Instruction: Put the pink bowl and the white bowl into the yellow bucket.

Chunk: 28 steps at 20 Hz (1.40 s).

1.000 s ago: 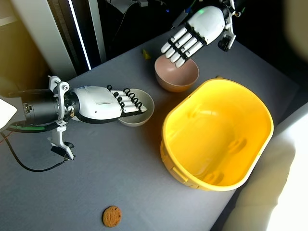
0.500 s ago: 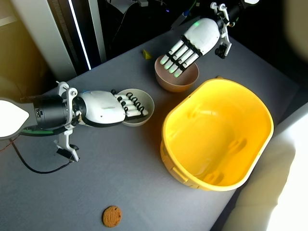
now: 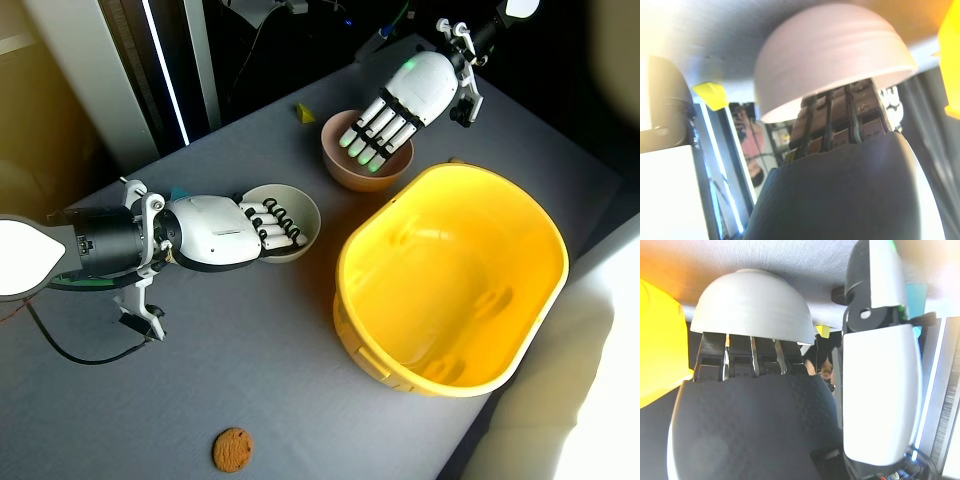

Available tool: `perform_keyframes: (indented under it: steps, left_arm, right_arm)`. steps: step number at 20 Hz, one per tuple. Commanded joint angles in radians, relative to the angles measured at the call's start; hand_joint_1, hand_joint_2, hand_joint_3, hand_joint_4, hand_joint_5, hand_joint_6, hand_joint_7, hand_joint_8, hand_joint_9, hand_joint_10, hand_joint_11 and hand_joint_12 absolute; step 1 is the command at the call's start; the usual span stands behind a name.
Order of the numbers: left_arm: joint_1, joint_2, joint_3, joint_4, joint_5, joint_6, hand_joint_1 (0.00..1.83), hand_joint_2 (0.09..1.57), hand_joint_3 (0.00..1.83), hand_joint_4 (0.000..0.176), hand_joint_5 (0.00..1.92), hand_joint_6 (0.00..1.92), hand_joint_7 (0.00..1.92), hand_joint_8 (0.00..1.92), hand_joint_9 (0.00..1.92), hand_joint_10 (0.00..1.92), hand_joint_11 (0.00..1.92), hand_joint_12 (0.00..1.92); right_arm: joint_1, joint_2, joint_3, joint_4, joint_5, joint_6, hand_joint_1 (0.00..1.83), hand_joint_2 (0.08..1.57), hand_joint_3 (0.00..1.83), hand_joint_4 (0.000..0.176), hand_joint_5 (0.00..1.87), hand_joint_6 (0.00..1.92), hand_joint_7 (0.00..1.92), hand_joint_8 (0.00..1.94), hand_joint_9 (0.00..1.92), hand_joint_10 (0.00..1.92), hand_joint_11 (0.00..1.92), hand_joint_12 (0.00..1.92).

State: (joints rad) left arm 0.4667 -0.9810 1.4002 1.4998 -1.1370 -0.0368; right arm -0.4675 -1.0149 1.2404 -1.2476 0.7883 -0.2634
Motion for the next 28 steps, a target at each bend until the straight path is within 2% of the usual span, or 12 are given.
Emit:
perform_keyframes:
  steps: [1,2,3,5,8,9,10,13,19,23,25,28]
  left_arm:
    - [0.000,0.007,0.007,-0.066,-0.063,0.001,1.00,0.91,0.00,0.000,0.03,0.00,0.03,0.01,0.03,0.00,0.00,0.41]
    - [0.001,0.007,0.010,-0.066,-0.064,0.001,1.01,0.91,0.00,0.000,0.03,0.01,0.01,0.00,0.01,0.00,0.00,0.47]
    - [0.002,0.006,0.014,-0.066,-0.064,0.001,1.06,0.91,0.01,0.000,0.04,0.01,0.02,0.00,0.00,0.00,0.00,0.39]
    - [0.006,0.005,0.019,-0.066,-0.070,0.001,1.07,0.92,0.01,0.000,0.06,0.01,0.06,0.01,0.04,0.01,0.00,0.37]
    - [0.009,0.005,0.026,-0.066,-0.071,0.001,1.14,0.91,0.00,0.000,0.10,0.01,0.08,0.00,0.06,0.01,0.00,0.37]
    - [0.010,0.005,0.029,-0.066,-0.072,0.001,1.09,0.96,0.01,0.000,0.03,0.01,0.02,0.00,0.01,0.00,0.00,0.20]
    - [0.011,0.005,0.032,-0.066,-0.074,0.001,1.05,0.97,0.02,0.000,0.00,0.00,0.00,0.00,0.00,0.00,0.00,0.17]
    - [0.019,0.003,0.038,-0.066,-0.075,0.001,1.03,0.97,0.01,0.000,0.00,0.00,0.00,0.00,0.00,0.00,0.00,0.30]
    - [0.024,0.003,0.035,-0.066,-0.075,0.001,1.00,0.96,0.00,0.000,0.00,0.00,0.00,0.00,0.00,0.00,0.00,0.30]
    - [0.024,0.003,0.033,-0.066,-0.075,0.001,1.02,0.96,0.00,0.000,0.00,0.00,0.00,0.00,0.00,0.00,0.00,0.25]
    - [0.025,0.003,0.033,-0.066,-0.075,0.001,1.04,0.96,0.00,0.000,0.00,0.00,0.00,0.00,0.01,0.00,0.00,0.40]
    - [0.025,0.003,0.033,-0.066,-0.075,0.002,1.06,0.97,0.00,0.000,0.00,0.00,0.01,0.00,0.01,0.00,0.00,0.38]
  right_arm:
    - [0.008,0.008,0.001,0.053,0.061,0.010,1.04,0.93,0.00,0.000,0.00,0.00,0.00,0.00,0.00,0.00,0.03,0.02]
    - [0.009,0.008,0.001,0.053,0.061,0.010,1.01,0.91,0.00,0.000,0.00,0.00,0.00,0.00,0.00,0.00,0.03,0.03]
    - [0.008,0.008,0.001,0.053,0.059,0.010,0.99,0.83,0.02,0.000,0.00,0.00,0.00,0.00,0.00,0.00,0.01,0.24]
    - [0.008,0.008,0.001,0.053,0.056,0.010,0.99,0.81,0.02,0.000,0.00,0.00,0.00,0.00,0.00,0.00,0.00,0.25]
    - [0.008,0.008,0.001,0.053,0.056,0.010,1.01,0.85,0.02,0.000,0.00,0.00,0.00,0.00,0.00,0.00,0.00,0.13]
    - [0.008,0.008,0.001,0.053,0.056,0.010,1.05,0.88,0.02,0.000,0.00,0.00,0.00,0.00,0.00,0.00,0.00,0.02]
    - [0.006,0.008,0.000,0.053,0.056,0.010,1.06,0.89,0.02,0.000,0.00,0.00,0.00,0.00,0.00,0.00,0.00,0.00]
    - [0.005,0.008,0.000,0.053,0.056,0.010,1.02,0.92,0.03,0.000,0.00,0.00,0.00,0.00,0.00,0.00,0.02,0.01]
    - [0.001,0.008,0.000,0.052,0.056,0.009,1.03,0.95,0.03,0.000,0.00,0.00,0.00,0.00,0.00,0.00,0.01,0.02]
    - [0.000,0.008,0.000,0.052,0.056,0.009,1.03,0.97,0.00,0.000,0.00,0.00,0.00,0.00,0.00,0.00,0.00,0.17]
    - [-0.001,0.008,0.000,0.052,0.056,0.008,1.01,0.96,0.00,0.000,0.00,0.00,0.00,0.00,0.00,0.00,0.00,0.19]
    - [-0.001,0.008,0.000,0.052,0.057,0.008,1.04,0.95,0.00,0.000,0.00,0.00,0.00,0.00,0.00,0.00,0.00,0.20]
